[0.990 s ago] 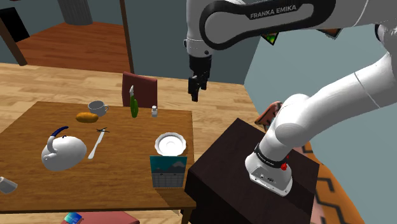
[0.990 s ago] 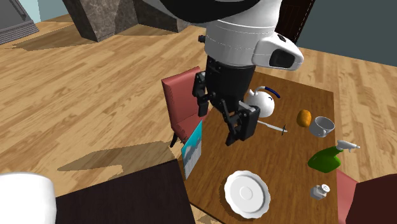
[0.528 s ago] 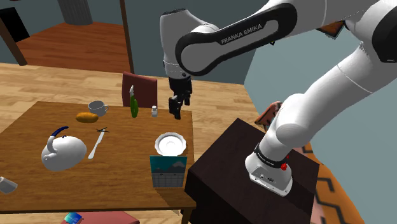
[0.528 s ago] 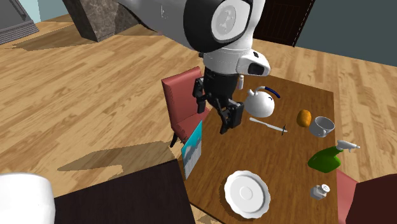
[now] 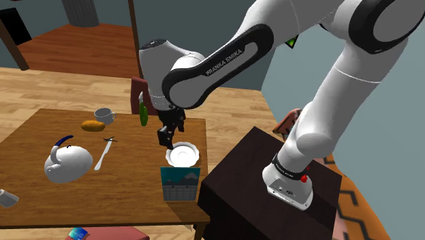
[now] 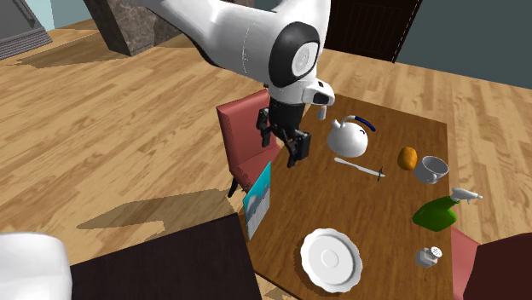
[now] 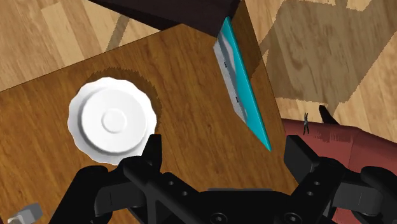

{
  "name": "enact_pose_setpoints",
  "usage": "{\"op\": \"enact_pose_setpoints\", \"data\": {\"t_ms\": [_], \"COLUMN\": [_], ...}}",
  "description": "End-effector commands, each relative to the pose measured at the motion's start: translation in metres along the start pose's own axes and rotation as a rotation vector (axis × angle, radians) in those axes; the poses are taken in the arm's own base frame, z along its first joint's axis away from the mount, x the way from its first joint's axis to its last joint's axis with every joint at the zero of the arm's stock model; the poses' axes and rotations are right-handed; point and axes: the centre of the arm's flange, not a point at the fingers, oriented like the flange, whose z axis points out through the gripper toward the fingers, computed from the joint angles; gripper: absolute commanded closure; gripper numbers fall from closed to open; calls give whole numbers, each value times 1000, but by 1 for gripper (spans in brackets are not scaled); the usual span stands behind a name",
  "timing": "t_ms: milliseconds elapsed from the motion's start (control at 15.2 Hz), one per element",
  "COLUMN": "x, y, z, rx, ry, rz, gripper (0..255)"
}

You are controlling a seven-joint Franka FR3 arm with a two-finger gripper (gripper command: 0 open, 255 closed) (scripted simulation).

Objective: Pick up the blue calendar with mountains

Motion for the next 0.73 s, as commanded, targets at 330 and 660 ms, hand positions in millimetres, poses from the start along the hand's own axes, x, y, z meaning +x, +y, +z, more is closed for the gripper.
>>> {"op": "enact_pose_setpoints", "data": {"t_ms": [330, 660], "x": [50, 62], "y": [-60, -71], "z": [54, 80], "rx": [-13, -16], "ry": [-21, -24], "rz": [-43, -51], "gripper": [0, 0]}}
